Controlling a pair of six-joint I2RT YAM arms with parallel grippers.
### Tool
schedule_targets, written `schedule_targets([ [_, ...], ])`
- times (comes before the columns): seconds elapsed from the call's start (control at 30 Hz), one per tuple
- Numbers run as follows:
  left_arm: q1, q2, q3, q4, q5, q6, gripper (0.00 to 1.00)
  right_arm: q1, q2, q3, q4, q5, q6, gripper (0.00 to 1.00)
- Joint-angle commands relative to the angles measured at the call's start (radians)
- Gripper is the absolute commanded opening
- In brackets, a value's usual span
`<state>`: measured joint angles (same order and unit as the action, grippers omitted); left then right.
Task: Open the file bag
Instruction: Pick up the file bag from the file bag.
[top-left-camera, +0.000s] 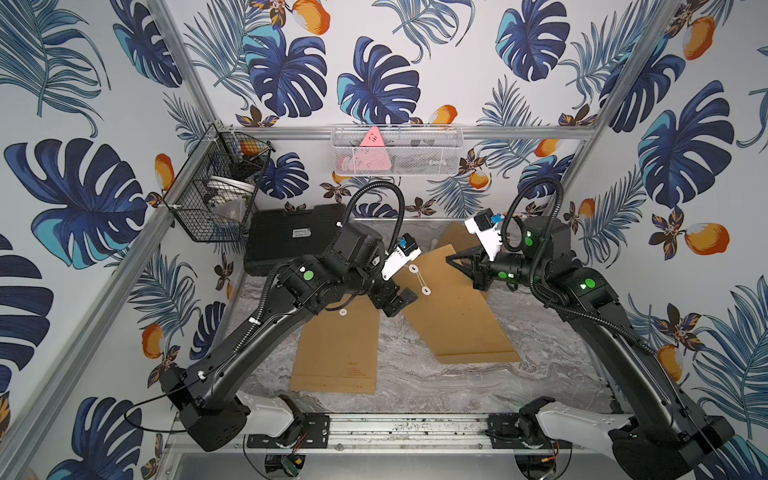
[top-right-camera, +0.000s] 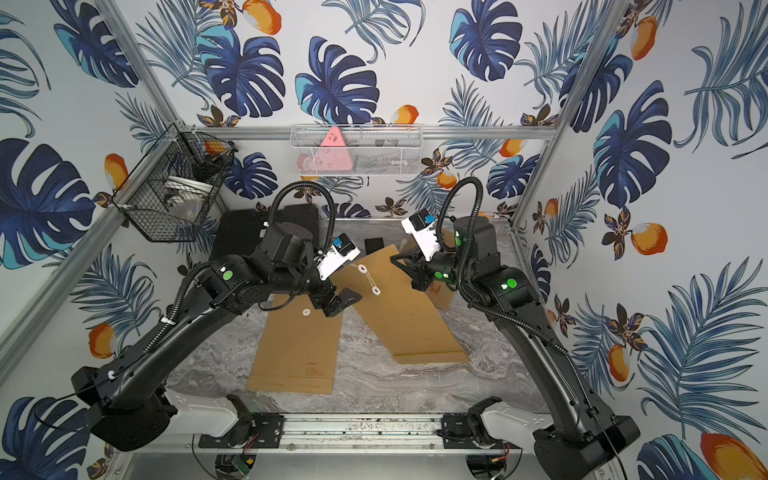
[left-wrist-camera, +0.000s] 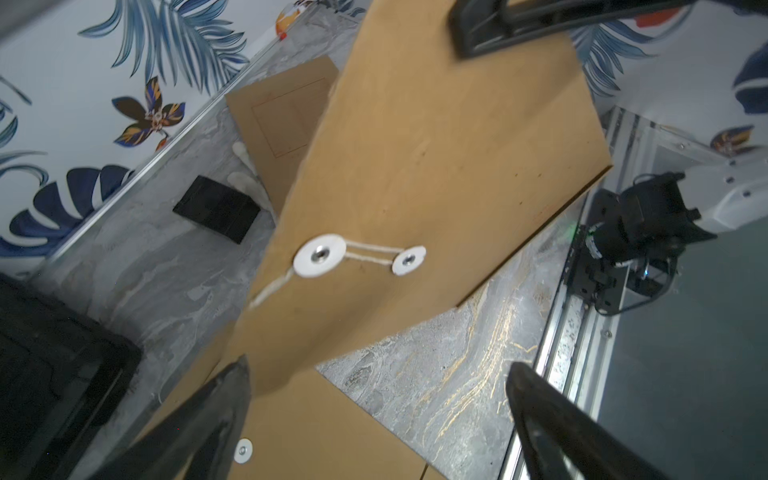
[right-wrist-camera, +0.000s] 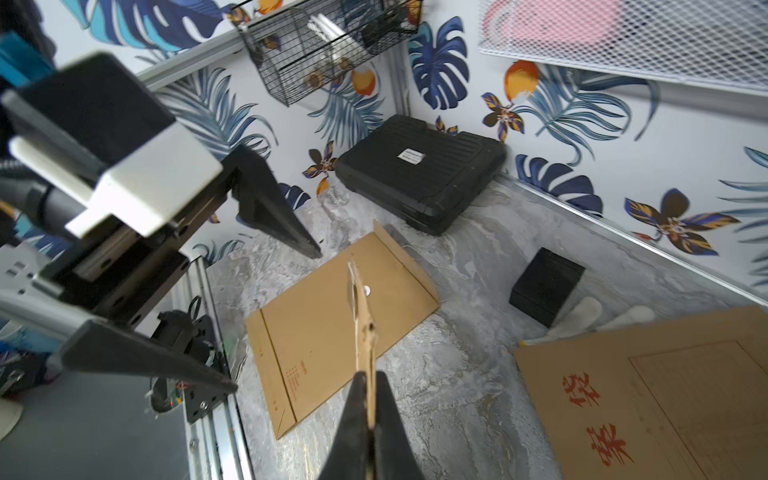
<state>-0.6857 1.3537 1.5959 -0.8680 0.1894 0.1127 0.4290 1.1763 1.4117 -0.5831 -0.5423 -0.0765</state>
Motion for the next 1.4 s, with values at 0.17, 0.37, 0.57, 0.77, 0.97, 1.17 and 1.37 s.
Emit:
schedule_targets([
  [0.17,0.002,-0.006,-0.104,0.072,-0.031,-0.283,0.99,-0.176,0.015,-0.033,0.176,-0.138,0.213,0.0],
  [0.37,0.003,-0.156,-0.287,0.34,-0.139,-0.336,0.99,-0.307,0.019,-0.075,0.307,-0.342,0.343,0.0],
  [0.57,0.079,-0.133,-0.221,0.29,-0.05,-0.344,0.99,-0.326,0.022,-0.101,0.451,-0.454,0.422,0.0],
  [0.77,0.295,-0.15,-0.267,0.382,0.157,-0.385,0.98,-0.325,0.054,-0.112,0.668,-0.491,0.567,0.0],
  [0.97,0.422,-0.172,-0.314,0.584,0.385,-0.441,0.97,-0.326,0.077,-0.11,0.892,-0.552,0.736,0.0],
  [1.17,0.549,-0.166,-0.406,0.946,0.648,-0.642,0.93,-0.326,0.081,-0.09,1.094,-0.585,0.919,0.0],
  [1.37,0.557,-0.161,-0.446,1.212,0.748,-0.757,0.93,-0.318,0.101,-0.06,1.294,-0.571,1.134,0.0],
])
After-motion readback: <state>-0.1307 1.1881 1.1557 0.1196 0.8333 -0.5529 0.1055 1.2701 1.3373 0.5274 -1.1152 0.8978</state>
